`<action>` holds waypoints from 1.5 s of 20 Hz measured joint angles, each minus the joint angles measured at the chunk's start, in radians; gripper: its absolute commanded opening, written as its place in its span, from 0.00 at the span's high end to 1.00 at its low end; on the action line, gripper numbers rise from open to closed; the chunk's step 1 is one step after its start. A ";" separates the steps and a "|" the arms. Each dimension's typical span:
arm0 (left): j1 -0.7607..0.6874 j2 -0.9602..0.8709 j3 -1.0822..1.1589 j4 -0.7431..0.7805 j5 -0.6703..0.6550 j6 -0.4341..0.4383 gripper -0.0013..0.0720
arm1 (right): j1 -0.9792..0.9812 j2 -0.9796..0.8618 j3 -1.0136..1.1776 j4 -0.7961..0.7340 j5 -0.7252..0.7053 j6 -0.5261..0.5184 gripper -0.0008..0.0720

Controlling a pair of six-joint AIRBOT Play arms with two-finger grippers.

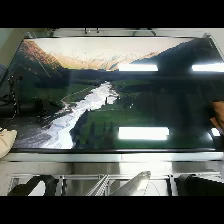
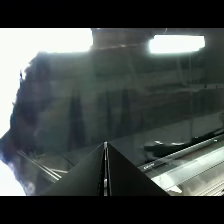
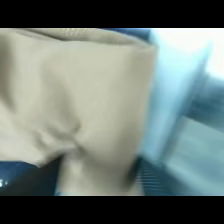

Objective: Fold the shirts.

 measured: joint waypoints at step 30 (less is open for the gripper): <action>-0.001 0.534 -0.526 -0.106 -0.005 0.093 0.95 | 1.435 0.727 -0.596 0.404 -0.196 -0.137 0.96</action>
